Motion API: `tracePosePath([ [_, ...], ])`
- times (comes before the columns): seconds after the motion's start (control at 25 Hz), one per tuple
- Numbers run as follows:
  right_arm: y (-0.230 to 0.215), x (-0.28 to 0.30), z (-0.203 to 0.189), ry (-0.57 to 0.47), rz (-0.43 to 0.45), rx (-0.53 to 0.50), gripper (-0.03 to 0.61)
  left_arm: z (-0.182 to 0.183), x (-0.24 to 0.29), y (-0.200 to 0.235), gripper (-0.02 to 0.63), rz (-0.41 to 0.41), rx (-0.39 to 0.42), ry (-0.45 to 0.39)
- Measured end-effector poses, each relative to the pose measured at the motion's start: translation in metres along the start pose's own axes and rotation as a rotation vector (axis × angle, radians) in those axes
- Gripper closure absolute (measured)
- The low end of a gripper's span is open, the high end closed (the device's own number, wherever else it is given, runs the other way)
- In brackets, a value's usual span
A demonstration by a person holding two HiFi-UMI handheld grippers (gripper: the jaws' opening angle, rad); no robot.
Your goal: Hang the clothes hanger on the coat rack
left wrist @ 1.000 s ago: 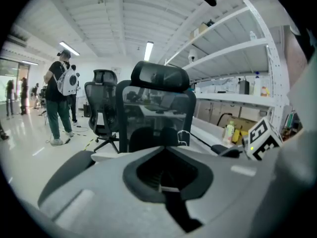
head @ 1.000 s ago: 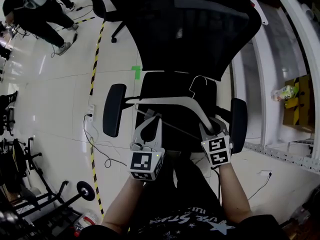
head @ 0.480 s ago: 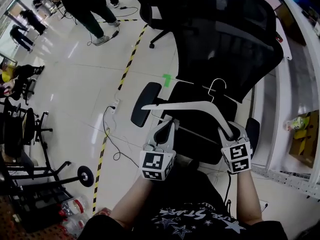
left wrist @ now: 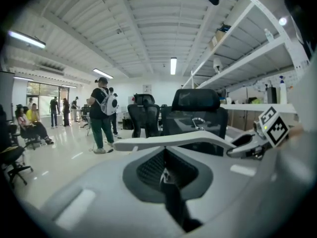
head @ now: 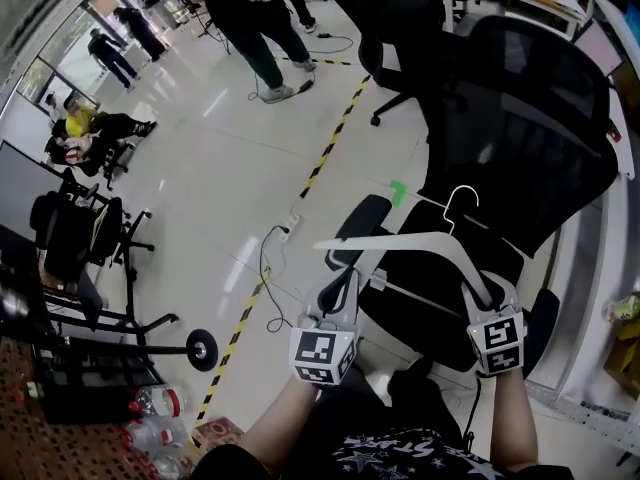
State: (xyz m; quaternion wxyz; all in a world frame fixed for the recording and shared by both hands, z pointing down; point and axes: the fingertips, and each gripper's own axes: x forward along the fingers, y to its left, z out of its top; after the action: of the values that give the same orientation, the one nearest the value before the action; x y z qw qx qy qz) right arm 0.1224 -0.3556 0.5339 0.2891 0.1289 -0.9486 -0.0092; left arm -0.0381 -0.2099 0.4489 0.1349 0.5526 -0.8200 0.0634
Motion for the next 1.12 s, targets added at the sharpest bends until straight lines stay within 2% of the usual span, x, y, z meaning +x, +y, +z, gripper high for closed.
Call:
tracePosePath([
  [0.2, 0.018, 0.017, 0.040, -0.064, 0.046, -0.066, 0.456, 0.016, -0.021, 0.029, 0.609, 0.067, -0.001, -0.076],
  [0.36, 0.050, 0.036, 0.100, -0.169, 0.108, -0.129, 0.456, 0.044, -0.051, 0.069, 0.609, 0.127, 0.017, -0.133],
  [0.48, 0.086, 0.053, 0.150, -0.229, 0.177, -0.207, 0.457, 0.063, -0.085, 0.106, 0.609, 0.214, 0.021, -0.184],
  [0.64, 0.152, 0.079, 0.204, -0.283, 0.255, -0.320, 0.456, 0.072, -0.136, 0.169, 0.609, 0.336, 0.018, -0.209],
  [0.8, 0.230, 0.108, 0.245, -0.326, 0.378, -0.362, 0.456, 0.064, -0.184, 0.233, 0.609, 0.474, 0.006, -0.208],
  [0.96, 0.298, 0.135, 0.281, -0.369, 0.453, -0.418, 0.456, 0.067, -0.224, 0.286, 0.609, 0.563, -0.014, -0.252],
  [1.12, 0.373, 0.160, 0.308, -0.404, 0.544, -0.463, 0.456, 0.062, -0.265, 0.340, 0.609, 0.648, -0.031, -0.247],
])
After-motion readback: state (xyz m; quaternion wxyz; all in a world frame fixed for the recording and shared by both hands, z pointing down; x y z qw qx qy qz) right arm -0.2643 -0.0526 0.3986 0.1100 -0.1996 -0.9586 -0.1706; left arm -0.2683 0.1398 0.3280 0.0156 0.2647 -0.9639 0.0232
